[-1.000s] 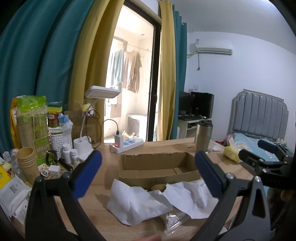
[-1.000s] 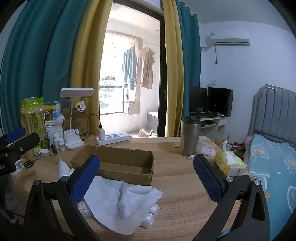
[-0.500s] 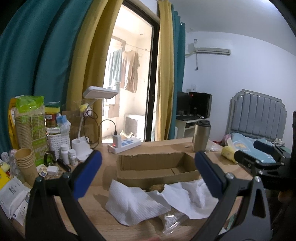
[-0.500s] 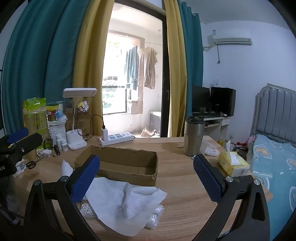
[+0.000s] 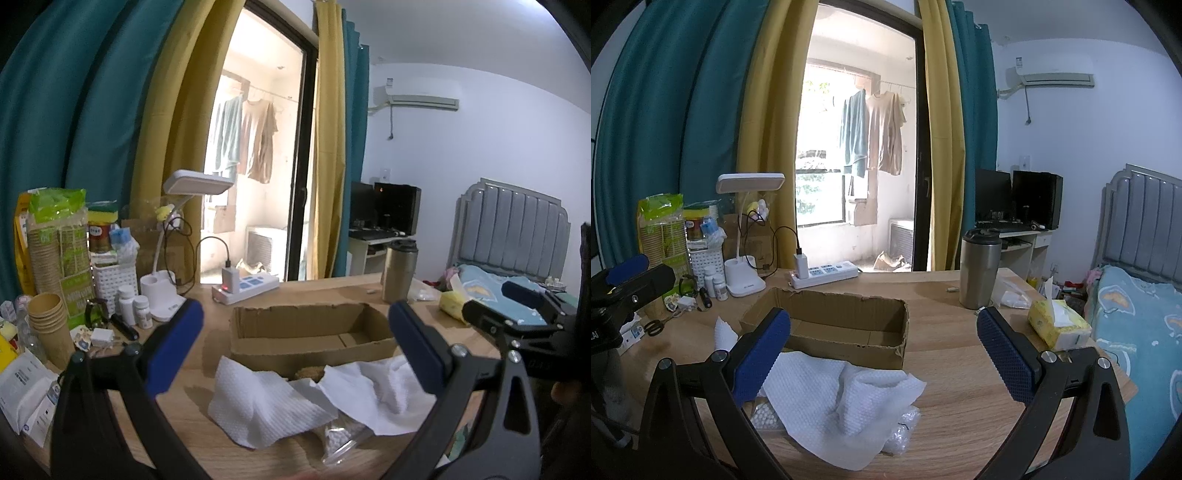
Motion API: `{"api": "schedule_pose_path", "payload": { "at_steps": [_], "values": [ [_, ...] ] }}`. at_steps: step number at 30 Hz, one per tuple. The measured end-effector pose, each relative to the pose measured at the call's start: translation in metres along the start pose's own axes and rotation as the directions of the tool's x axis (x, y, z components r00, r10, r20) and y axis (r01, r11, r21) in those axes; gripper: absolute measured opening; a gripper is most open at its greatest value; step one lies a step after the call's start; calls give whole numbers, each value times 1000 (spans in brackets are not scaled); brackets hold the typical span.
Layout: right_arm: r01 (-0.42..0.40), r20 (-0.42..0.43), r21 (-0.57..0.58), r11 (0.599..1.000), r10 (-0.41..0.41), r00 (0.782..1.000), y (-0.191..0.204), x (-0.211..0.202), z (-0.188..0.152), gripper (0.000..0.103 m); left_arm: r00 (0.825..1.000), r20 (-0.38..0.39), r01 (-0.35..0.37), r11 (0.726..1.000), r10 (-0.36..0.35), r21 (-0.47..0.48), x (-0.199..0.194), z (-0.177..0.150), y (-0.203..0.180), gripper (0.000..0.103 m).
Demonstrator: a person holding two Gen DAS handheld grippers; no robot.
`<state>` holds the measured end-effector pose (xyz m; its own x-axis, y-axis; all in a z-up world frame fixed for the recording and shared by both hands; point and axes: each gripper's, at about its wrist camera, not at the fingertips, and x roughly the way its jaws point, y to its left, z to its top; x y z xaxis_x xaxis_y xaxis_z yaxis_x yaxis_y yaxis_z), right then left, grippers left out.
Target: Organize soft objects
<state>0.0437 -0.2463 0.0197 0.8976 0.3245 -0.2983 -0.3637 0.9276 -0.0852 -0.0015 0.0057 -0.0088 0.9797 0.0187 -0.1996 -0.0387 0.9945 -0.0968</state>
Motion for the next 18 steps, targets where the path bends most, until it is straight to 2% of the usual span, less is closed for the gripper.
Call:
{"api": "schedule_pose_path", "payload": {
  "at_steps": [18],
  "values": [
    [-1, -4, -2, 1000, 1, 1000, 1, 0, 0, 103, 1000, -4, 3, 1000, -3, -11, -1, -4, 5, 101]
  ]
}}
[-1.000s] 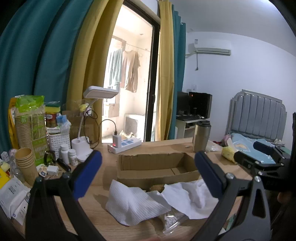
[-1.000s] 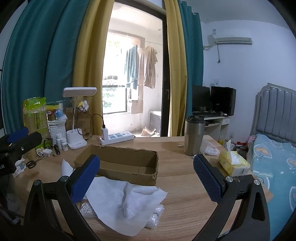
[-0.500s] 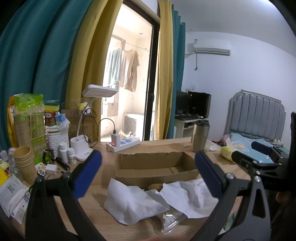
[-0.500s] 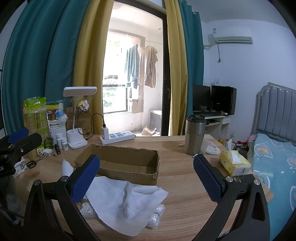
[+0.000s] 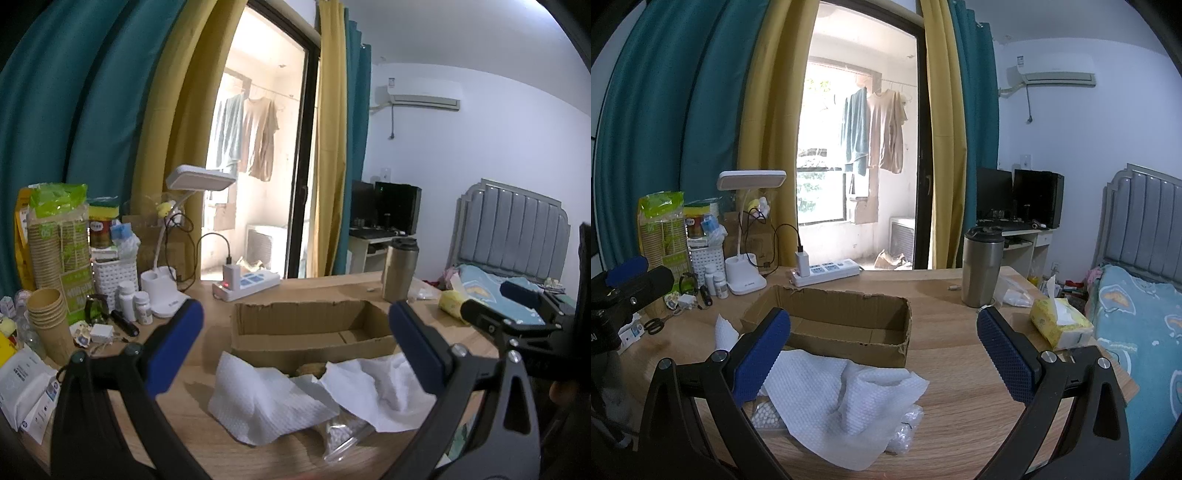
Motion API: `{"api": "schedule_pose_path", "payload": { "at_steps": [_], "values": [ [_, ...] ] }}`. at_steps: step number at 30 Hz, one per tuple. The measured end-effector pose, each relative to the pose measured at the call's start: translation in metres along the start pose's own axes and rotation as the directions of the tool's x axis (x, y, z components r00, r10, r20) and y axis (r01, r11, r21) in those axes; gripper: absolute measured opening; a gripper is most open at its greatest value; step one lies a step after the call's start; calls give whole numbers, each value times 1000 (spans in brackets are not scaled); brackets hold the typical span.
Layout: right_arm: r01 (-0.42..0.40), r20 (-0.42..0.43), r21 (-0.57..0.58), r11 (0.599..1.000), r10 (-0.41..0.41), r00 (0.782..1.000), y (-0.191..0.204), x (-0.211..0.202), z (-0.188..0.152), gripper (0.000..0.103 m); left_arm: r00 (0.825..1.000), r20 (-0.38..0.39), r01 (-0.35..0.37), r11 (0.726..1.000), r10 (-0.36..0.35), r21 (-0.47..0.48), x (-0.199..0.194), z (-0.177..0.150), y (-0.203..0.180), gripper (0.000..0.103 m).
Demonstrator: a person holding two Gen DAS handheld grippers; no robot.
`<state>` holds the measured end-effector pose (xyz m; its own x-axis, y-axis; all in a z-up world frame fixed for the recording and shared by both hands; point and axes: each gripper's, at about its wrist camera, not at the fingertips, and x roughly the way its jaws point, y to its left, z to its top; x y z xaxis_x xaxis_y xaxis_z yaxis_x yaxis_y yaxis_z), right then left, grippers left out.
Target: Organize soft objects
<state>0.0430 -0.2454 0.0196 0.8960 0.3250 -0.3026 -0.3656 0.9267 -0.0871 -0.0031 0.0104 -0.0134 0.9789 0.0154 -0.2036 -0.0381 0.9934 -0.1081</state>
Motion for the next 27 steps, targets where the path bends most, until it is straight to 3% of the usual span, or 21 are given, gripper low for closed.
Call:
{"api": "schedule_pose_path", "payload": {
  "at_steps": [15, 27],
  "values": [
    [-6, -32, -8, 1000, 6, 999, 5, 10, -8, 103, 1000, -19, -20, 999, 20, -25, 3, -8, 10, 101],
    [-46, -200, -8, 999, 44, 979, 15, 64, -33, 103, 991, -120, -70, 995, 61, -70, 30, -36, 36, 101]
  ]
}}
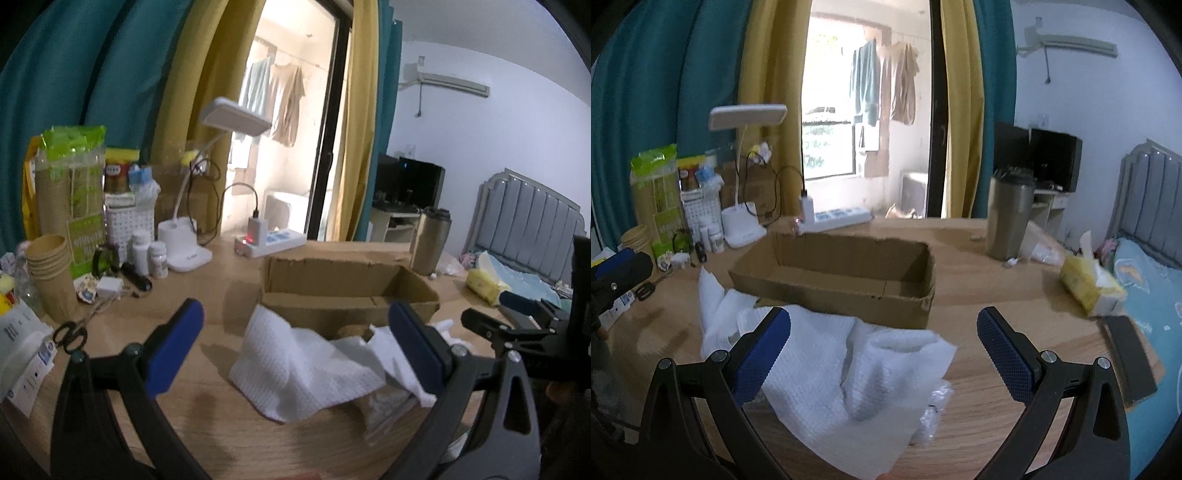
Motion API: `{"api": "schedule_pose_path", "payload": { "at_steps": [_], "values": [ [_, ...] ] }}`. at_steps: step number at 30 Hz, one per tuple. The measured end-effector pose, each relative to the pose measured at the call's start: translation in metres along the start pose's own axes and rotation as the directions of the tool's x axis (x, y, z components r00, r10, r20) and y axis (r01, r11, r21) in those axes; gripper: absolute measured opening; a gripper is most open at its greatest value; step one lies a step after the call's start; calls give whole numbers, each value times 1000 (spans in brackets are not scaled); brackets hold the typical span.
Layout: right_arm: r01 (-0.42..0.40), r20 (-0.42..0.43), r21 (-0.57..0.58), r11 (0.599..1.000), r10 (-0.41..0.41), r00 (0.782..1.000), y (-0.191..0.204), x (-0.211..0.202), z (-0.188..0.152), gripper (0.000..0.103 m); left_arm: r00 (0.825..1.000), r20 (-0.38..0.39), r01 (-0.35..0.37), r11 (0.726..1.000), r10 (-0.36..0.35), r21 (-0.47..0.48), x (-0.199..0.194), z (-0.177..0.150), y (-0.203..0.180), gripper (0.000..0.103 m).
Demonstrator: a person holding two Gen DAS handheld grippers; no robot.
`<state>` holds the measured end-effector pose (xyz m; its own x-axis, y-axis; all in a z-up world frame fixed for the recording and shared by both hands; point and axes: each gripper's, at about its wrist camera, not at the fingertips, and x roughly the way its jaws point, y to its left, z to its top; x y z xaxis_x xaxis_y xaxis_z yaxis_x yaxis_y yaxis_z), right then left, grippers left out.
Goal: Organize soft objects
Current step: 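Lower both tools onto the white cloth and close the right gripper on it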
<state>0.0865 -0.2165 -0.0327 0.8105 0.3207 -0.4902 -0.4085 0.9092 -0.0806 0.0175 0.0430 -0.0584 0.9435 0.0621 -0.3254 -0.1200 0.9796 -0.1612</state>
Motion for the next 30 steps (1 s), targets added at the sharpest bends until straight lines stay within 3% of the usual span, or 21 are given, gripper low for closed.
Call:
{"api": "schedule_pose_path", "payload": {
  "at_steps": [8, 16, 25, 30],
  "values": [
    [-48, -78, 3, 999, 48, 996, 4, 33, -9, 103, 996, -81, 23, 1000, -24, -11, 24, -17, 7, 101],
    [-56, -117, 30, 998, 59, 991, 0, 49, -16, 103, 979, -195, 58, 998, -63, -31, 62, -34, 7, 101],
    [-75, -137, 14, 997, 76, 988, -2, 61, -22, 103, 944, -321, 58, 996, -78, -73, 93, -51, 7, 100],
    [-94, -155, 13, 995, 95, 983, 0, 70, -23, 103, 933, -347, 78, 995, -97, -70, 97, -56, 6, 83]
  ]
}}
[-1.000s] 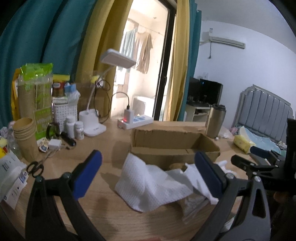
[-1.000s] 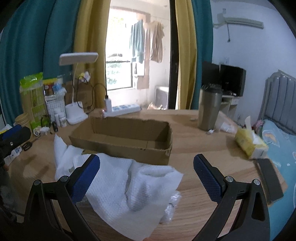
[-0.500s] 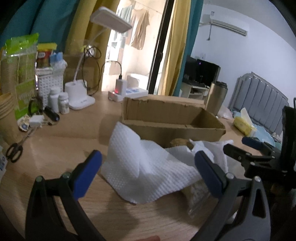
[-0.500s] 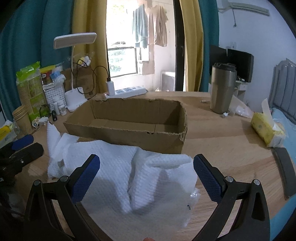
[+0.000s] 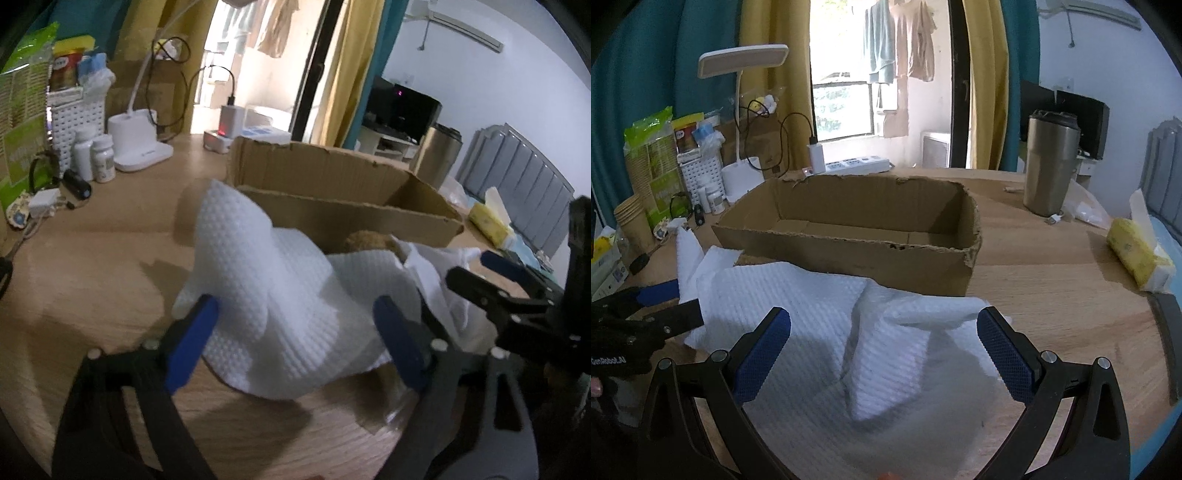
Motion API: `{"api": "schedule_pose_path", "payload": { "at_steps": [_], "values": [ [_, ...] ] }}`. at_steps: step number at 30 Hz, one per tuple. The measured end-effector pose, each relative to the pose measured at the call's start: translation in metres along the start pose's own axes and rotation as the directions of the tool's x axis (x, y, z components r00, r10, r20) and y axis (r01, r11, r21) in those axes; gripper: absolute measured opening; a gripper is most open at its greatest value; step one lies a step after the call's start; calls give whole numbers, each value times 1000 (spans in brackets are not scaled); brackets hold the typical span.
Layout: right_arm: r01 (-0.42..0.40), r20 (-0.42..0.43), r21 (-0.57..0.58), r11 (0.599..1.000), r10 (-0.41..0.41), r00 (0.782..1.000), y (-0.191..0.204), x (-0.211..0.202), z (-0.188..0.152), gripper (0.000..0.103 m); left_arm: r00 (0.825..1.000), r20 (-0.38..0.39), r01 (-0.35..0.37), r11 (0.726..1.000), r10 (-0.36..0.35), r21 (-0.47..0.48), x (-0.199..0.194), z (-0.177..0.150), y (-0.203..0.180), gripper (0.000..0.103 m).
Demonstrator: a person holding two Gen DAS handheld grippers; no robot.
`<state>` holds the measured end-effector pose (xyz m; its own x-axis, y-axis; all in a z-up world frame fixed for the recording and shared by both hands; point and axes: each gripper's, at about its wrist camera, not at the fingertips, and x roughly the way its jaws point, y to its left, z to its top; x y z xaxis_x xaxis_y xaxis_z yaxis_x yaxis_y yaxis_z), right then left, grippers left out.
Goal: Organize soft objects
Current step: 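Lower both tools onto the white cloth and close the right gripper on it, then lift the white cloth with the right gripper and carry it over the box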
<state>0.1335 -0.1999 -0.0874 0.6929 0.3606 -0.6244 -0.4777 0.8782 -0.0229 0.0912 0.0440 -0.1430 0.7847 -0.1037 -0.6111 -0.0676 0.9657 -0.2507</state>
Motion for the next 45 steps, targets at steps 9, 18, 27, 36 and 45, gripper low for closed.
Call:
{"api": "schedule_pose_path", "payload": {
  "at_steps": [9, 18, 27, 36, 45],
  "values": [
    [6, -67, -37, 999, -9, 998, 9, 17, -3, 83, 997, -53, 57, 998, -57, 7, 4, -7, -2, 45],
    [-36, -79, -68, 997, 30, 996, 16, 15, -6, 28, 996, -38, 77, 997, -76, 27, -6, -5, -5, 19],
    [-38, -14, -113, 993, 37, 999, 18, -7, 0, 8, 995, 28, 90, 992, -93, 94, -26, 2, -16, 9],
    [-35, 73, -97, 995, 42, 996, 6, -36, 15, 8, 991, 82, 102, 991, -109, 89, -46, 16, -16, 9],
    [-27, 145, -78, 997, 38, 989, -7, -59, 28, 8, 985, 141, 88, 990, -104, 114, -65, 30, -21, 9]
  ]
}}
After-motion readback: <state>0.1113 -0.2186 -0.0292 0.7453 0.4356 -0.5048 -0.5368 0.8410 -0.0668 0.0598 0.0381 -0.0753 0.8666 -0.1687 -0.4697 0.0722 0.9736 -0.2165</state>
